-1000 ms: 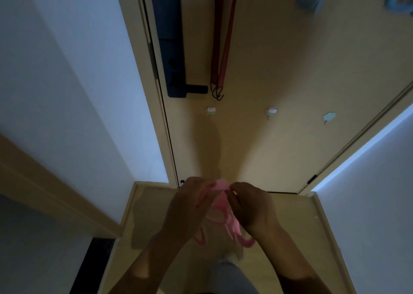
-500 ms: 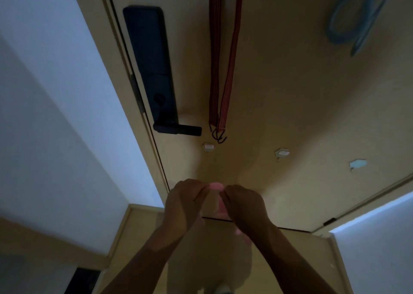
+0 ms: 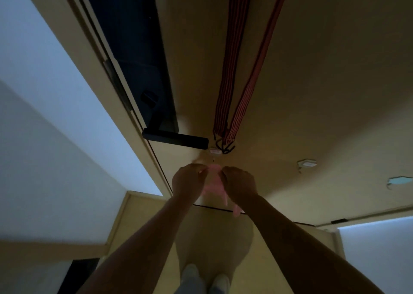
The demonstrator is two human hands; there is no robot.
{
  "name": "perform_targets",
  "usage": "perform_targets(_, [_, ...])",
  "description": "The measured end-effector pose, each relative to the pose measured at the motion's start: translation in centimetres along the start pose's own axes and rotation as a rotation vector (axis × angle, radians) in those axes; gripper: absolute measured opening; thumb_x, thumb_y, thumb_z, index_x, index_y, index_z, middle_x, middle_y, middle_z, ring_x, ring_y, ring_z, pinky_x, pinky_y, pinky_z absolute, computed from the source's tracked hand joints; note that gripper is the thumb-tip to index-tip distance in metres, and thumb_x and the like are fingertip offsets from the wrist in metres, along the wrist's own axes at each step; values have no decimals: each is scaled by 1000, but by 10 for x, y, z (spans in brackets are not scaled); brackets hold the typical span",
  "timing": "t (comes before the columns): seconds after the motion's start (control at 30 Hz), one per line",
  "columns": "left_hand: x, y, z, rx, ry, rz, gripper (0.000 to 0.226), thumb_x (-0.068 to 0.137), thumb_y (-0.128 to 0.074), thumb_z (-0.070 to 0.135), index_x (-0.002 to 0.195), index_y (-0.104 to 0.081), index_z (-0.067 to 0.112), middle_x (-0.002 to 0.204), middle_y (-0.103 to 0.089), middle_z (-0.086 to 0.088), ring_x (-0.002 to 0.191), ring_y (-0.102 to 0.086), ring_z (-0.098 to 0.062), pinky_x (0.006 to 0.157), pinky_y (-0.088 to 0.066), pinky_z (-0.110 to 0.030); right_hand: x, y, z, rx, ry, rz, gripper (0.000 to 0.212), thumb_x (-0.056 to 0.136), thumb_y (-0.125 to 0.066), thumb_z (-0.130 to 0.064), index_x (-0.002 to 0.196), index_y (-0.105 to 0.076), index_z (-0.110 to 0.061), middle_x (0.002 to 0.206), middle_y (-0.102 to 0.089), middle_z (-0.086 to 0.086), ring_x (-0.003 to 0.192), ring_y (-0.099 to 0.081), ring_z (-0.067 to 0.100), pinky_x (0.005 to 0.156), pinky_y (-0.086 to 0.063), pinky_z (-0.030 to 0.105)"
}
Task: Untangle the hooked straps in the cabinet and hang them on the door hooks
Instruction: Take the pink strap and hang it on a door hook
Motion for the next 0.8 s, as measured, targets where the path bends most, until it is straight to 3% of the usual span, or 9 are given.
perform_targets(0.3, [43, -19, -5, -3, 61, -35, 28, 95, -47, 29, 113, -66, 22, 117, -67, -1, 101, -64, -20, 84, -50, -29, 43, -24, 11, -1, -89, -31, 35, 100, -30, -32, 103, -57, -9, 105, -64, 12, 94, -62, 32, 76, -46, 34])
perform_targets(0.47, [53, -25, 0, -74, 174, -14, 29, 95, -48, 29, 115, -65, 17, 118, -65, -4, 101, -62, -21, 73, -39, -24, 55, -31, 17, -25, -112, -30, 36, 100, -30, -29, 103, -59, -7, 100, -66, 13, 89, -63, 30, 70, -45, 31])
perform_targets(0.63, [56, -30, -2, -44, 168, -82, 28, 96, -47, 27, 114, -66, 19, 117, -66, -2, 101, -62, -20, 63, -37, -21, 58, -39, 19, -25, -123, -52, 33, 99, -33, -29, 102, -59, -9, 98, -66, 11, 86, -64, 28, 74, -49, 33])
perform_targets(0.8, [56, -32, 0, -23, 145, -109, 27, 96, -46, 27, 111, -67, 22, 112, -67, -1, 96, -62, -18, 65, -36, -22, 55, -46, 14, 7, -159, -62, 31, 99, -33, -27, 106, -60, -12, 103, -65, 9, 92, -63, 26, 75, -47, 32])
Point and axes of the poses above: each hand's wrist, its own x-axis towards the middle knuckle, its own y-axis out of the back of the hand, z = x × y, the point moved 1 cm from there along x, towards the middle knuckle
